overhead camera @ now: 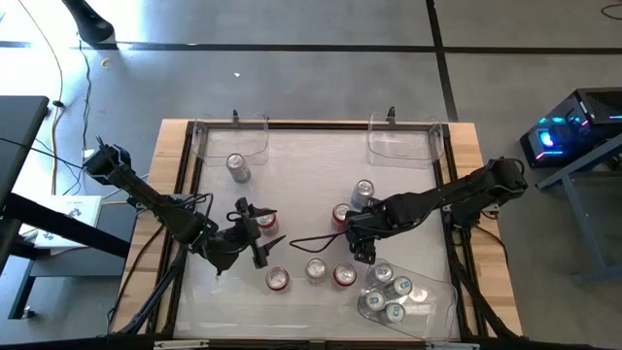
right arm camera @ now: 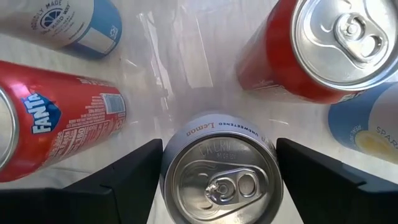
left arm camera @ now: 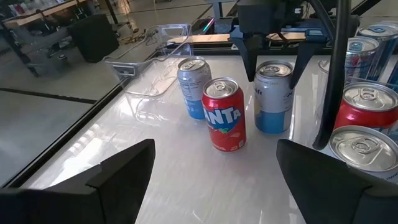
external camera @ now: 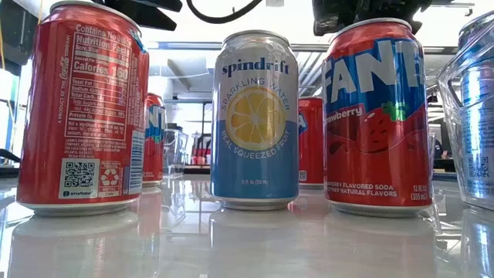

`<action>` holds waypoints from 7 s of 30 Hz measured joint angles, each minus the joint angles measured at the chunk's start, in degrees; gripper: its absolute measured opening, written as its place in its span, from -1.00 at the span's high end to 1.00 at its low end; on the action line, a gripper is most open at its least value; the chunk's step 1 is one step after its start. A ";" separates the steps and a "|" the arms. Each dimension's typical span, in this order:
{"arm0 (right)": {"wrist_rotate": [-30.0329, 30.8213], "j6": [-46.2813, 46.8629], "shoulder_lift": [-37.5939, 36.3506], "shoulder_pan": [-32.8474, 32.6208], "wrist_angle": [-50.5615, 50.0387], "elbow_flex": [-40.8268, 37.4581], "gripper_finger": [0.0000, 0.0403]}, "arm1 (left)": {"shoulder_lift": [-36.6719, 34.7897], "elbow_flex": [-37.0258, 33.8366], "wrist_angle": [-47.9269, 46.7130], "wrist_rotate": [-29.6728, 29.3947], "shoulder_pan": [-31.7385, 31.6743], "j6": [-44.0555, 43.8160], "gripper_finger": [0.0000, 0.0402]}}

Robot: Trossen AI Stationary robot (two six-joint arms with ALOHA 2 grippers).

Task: Sort soda cans
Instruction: Put the blue white soda can into the top right transparent bin

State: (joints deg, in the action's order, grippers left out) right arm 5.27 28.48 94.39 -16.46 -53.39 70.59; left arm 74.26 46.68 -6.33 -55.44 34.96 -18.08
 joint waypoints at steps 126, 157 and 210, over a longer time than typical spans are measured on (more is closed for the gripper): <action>-5.40 -40.47 4.59 64.95 -7.86 21.83 -0.57 | 0.00 0.00 0.11 2.61 -3.06 -2.78 -0.66; -4.82 -27.80 -20.29 27.09 15.18 -15.26 -0.57 | 0.00 0.02 0.11 2.91 -4.15 -1.19 -0.66; -4.36 -33.34 -16.60 59.82 2.67 -0.50 -0.27 | 0.00 0.02 -0.07 4.96 -2.93 -1.30 -0.66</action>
State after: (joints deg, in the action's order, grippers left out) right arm 0.91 -4.85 77.79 43.35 -50.72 70.09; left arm 74.26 46.70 -6.39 -50.48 32.03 -19.38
